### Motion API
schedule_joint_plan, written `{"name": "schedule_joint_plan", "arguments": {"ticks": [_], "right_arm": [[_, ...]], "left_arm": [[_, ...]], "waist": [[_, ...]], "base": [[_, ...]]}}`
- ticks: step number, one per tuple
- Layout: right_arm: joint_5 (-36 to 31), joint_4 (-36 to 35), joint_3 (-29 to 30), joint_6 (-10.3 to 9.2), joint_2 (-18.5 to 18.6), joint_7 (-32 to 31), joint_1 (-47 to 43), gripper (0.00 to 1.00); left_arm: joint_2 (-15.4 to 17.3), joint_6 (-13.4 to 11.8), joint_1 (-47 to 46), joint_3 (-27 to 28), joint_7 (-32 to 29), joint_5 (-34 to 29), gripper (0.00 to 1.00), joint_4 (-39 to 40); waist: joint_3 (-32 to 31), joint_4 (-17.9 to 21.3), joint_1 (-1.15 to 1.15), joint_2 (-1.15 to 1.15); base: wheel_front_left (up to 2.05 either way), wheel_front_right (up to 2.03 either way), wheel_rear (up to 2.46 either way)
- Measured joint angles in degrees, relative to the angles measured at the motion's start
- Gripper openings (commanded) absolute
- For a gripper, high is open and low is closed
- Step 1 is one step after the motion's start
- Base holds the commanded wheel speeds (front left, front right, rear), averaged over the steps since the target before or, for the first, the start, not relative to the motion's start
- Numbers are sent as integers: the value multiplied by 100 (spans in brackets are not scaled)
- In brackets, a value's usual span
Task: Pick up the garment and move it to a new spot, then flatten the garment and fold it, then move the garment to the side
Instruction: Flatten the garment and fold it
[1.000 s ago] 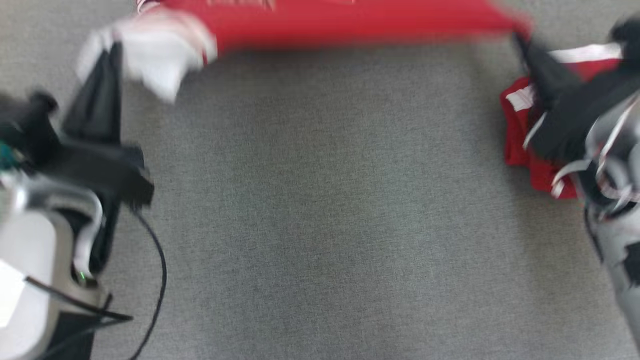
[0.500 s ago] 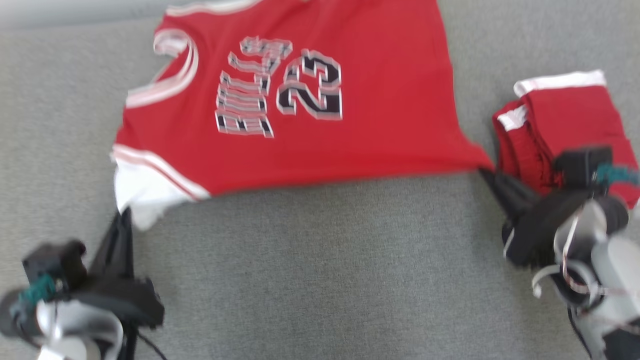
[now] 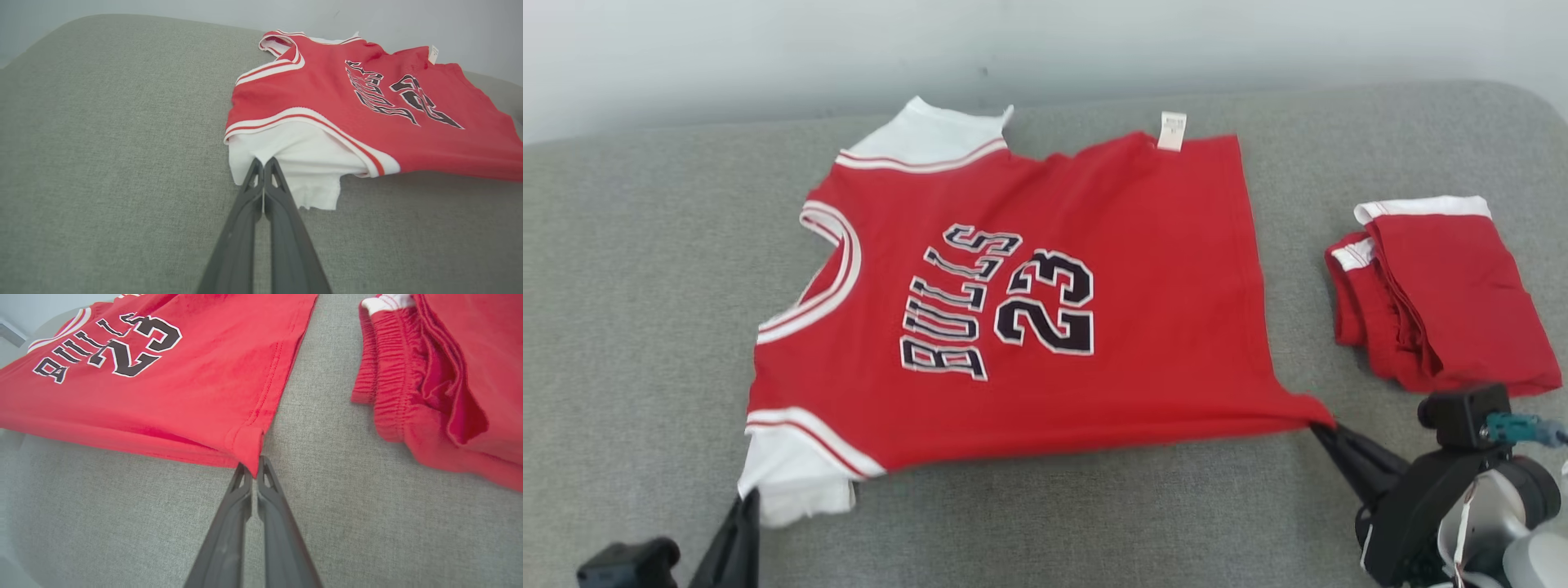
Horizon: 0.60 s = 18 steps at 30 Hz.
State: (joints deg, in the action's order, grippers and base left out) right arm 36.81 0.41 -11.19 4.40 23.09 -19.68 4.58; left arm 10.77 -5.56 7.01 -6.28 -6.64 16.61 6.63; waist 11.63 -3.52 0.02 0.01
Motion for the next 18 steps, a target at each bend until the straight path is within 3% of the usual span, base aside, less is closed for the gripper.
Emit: {"name": "schedule_joint_plan", "arguments": {"ticks": [12,13,14,15,18], "right_arm": [[-147,-431,27,-539,51,-355,-790,0],[-175,-436,29,-587,54,-387,-812,0],[-208,-448,15,-624,60,-412,-832,49],[-266,-463,20,-695,59,-411,-856,100],[-338,-458,12,-802,115,-522,-928,100]], "left_arm": [[-32,-47,556,-63,-622,68,0,355],[-35,-48,556,-83,-670,68,88,370],[-36,-48,556,-99,-722,68,100,371],[-42,-59,556,-103,-777,68,100,369],[-40,-102,555,-101,-951,67,100,352]], "waist": [[-51,-29,-1,0],[-45,-25,-1,0],[-38,-19,-1,0],[-32,-13,-1,0],[-11,9,-2,0]], "base": [[0,0,0],[0,0,0],[0,0,0],[0,0,0],[0,0,0]]}}
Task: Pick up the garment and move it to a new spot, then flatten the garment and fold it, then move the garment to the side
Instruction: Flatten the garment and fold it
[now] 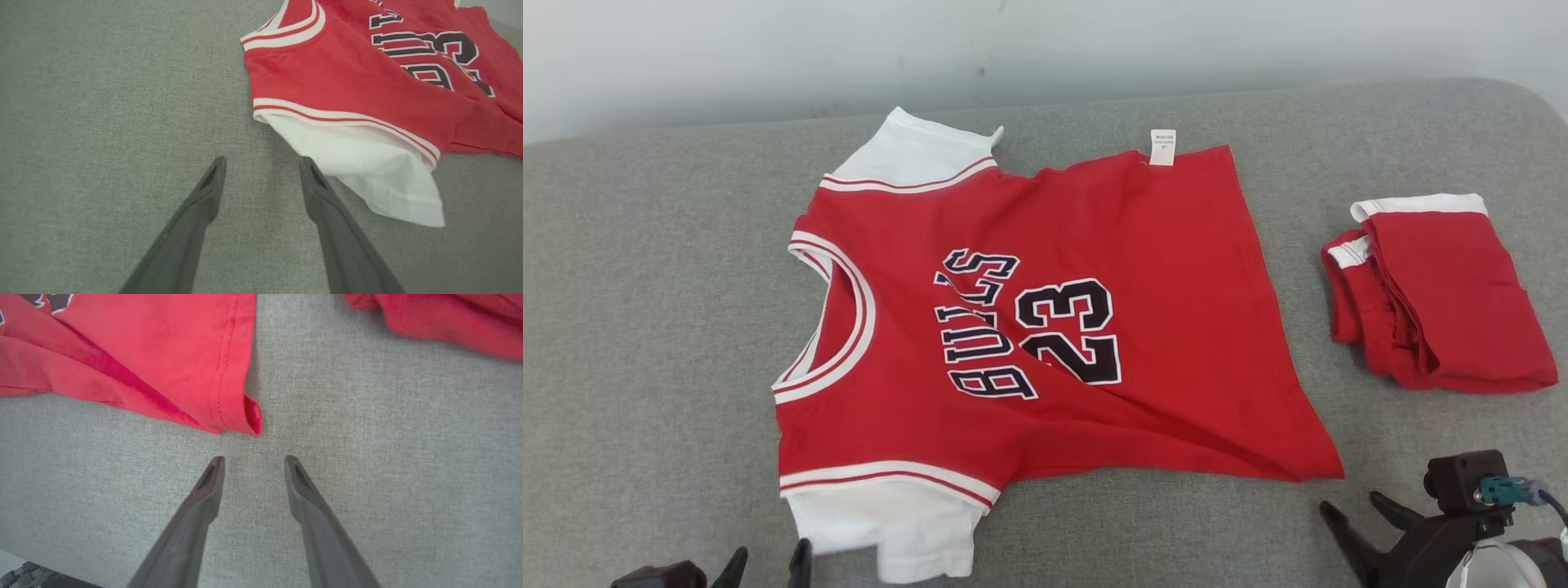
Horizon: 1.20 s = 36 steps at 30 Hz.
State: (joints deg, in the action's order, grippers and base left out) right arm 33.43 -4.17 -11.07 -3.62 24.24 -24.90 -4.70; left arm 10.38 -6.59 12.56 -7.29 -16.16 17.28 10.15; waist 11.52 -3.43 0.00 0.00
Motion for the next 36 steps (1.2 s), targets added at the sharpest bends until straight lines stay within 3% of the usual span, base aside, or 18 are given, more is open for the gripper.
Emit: {"name": "schedule_joint_plan", "arguments": {"ticks": [12,19,27,36], "right_arm": [[-355,-93,-10,-199,-60,36,-46,100],[-813,-318,261,-271,-97,658,179,100],[-1166,-393,349,-322,-632,1600,586,100],[-1395,13,358,-346,-1423,2609,935,100]], "left_arm": [[-37,-47,-81,229,-319,-181,100,65],[-300,-52,-856,313,478,-624,100,583],[-512,-53,-1246,-8,1474,-883,100,615],[-469,-45,-1328,-57,2232,-1028,100,-138]], "waist": [[-124,103,0,-1],[-267,131,0,-1],[-443,266,0,-1],[-558,602,0,-1]], "base": [[0,0,0],[0,0,0],[0,0,0],[0,0,0]]}}
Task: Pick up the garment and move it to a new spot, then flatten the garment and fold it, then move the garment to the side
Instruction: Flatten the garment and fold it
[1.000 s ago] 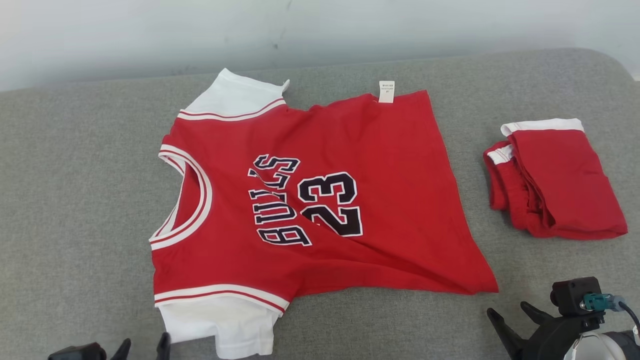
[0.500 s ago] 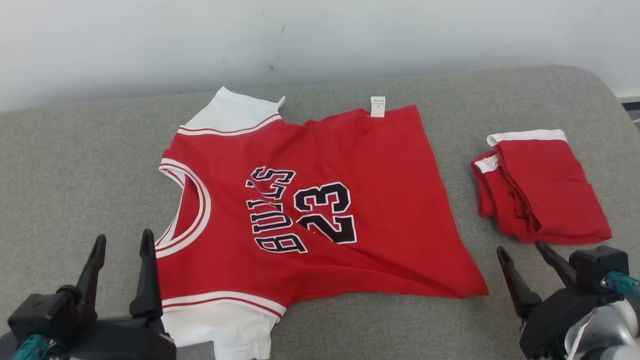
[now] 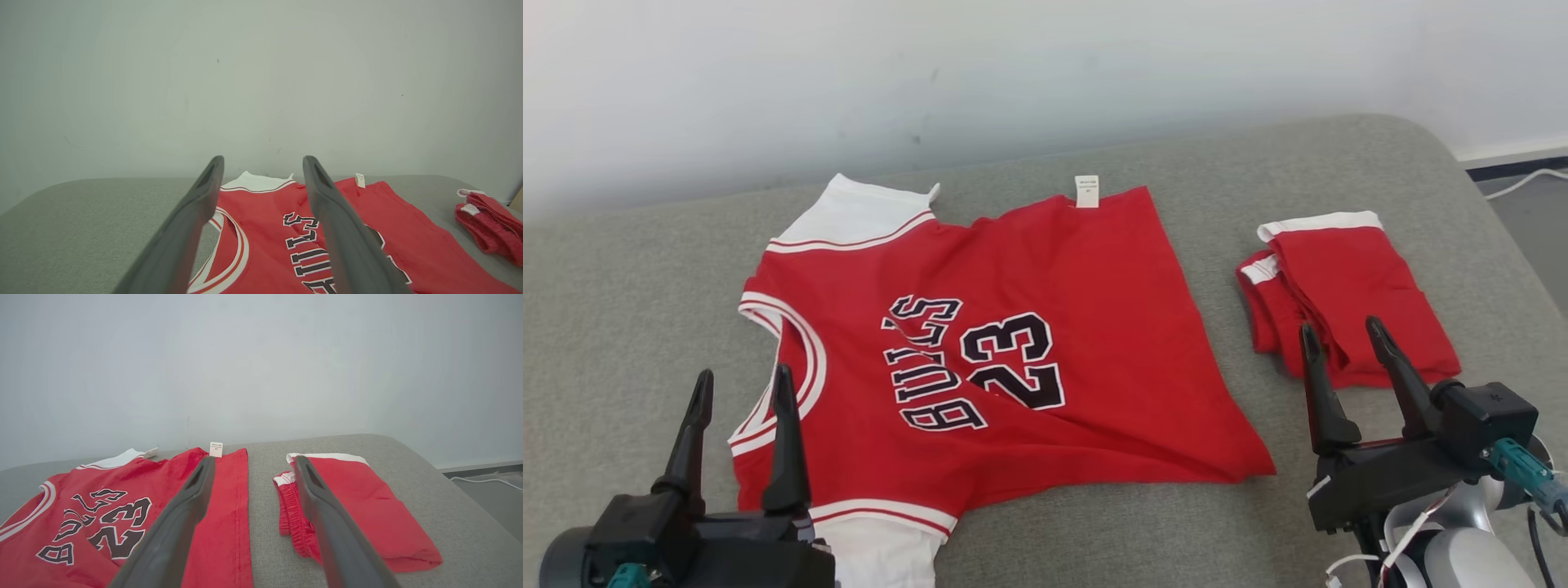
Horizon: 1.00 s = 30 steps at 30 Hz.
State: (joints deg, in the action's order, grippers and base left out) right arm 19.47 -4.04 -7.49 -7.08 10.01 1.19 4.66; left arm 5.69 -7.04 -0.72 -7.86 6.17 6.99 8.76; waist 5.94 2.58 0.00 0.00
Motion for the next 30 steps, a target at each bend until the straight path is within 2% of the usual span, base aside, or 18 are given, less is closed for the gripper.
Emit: {"name": "schedule_joint_plan", "arguments": {"ticks": [6,13,30], "right_arm": [[-64,221,136,-4,-44,447,56,100],[-104,345,164,-4,-67,794,51,100],[-199,527,109,3,-85,1056,61,100]], "left_arm": [[-1,8,7,-27,98,11,100,-445],[18,8,8,-31,215,3,100,-625],[77,55,6,4,354,11,100,-778]], "waist": [[-64,140,0,0],[-63,111,0,0],[-6,-9,-1,0]], "base": [[0,0,0],[0,0,0],[0,0,0]]}}
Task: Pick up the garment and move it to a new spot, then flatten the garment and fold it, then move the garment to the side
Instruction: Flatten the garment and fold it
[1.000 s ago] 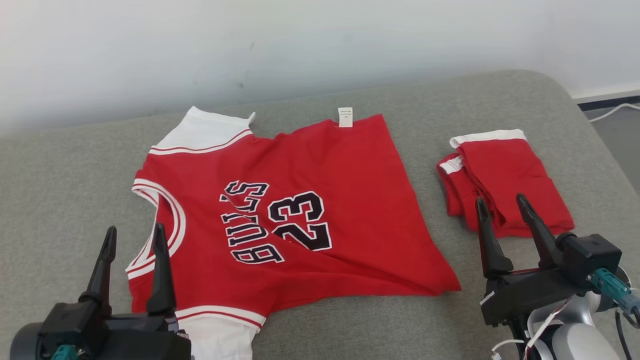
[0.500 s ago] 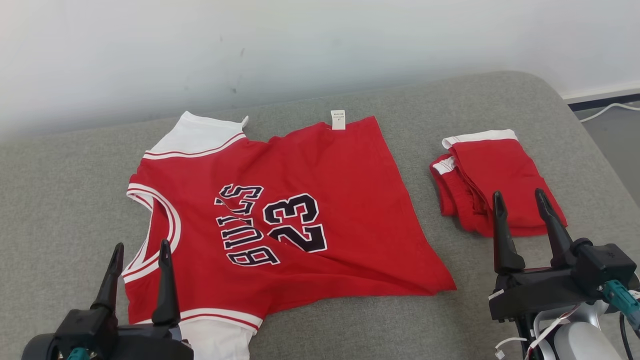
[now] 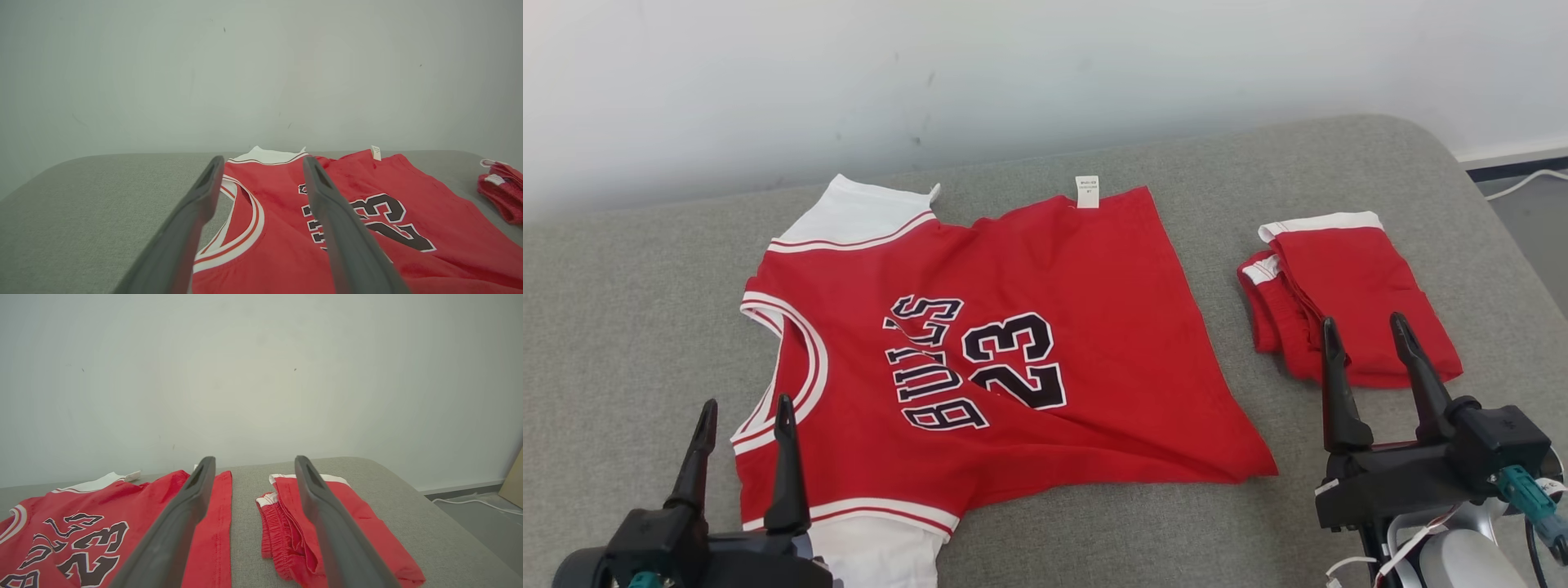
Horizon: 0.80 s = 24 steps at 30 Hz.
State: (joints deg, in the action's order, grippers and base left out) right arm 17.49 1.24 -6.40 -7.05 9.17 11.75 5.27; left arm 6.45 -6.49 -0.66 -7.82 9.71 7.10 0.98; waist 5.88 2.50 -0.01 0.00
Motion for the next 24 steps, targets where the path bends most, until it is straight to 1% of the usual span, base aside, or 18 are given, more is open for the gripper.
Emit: {"name": "schedule_joint_plan", "arguments": {"ticks": [2,3,5,9,12,13,19,24], "right_arm": [[-21,-1,-20,11,8,36,0,100],[-48,-2,-33,35,19,36,0,100],[-58,-10,-66,51,37,36,-1,100],[-123,-33,-111,81,132,-26,-28,100],[-146,-59,-103,100,275,-124,-174,100],[-146,-68,-102,99,289,-126,-213,100],[-172,-157,-165,101,285,-238,-220,100],[-180,-199,-203,101,279,-319,-213,100]], "left_arm": [[-12,33,15,-25,-8,45,100,57],[-13,104,37,-46,-34,94,100,75],[-25,129,174,-38,-312,213,100,75],[91,142,714,42,-876,309,100,45],[181,158,795,33,-1262,391,100,63],[202,204,796,33,-1377,437,100,64],[322,198,1080,48,-2169,544,100,-70],[434,204,1176,152,-2571,614,100,-74]], "waist": [[3,-15,0,0],[2,-22,0,0],[-4,-33,0,0],[-25,-62,0,0],[-18,-113,0,0],[-16,-132,0,0],[4,-164,0,0],[57,-158,0,0]], "base": [[0,0,0],[0,0,0],[0,0,0],[0,0,0],[0,0,0],[0,0,0],[0,0,0],[0,0,0]]}}
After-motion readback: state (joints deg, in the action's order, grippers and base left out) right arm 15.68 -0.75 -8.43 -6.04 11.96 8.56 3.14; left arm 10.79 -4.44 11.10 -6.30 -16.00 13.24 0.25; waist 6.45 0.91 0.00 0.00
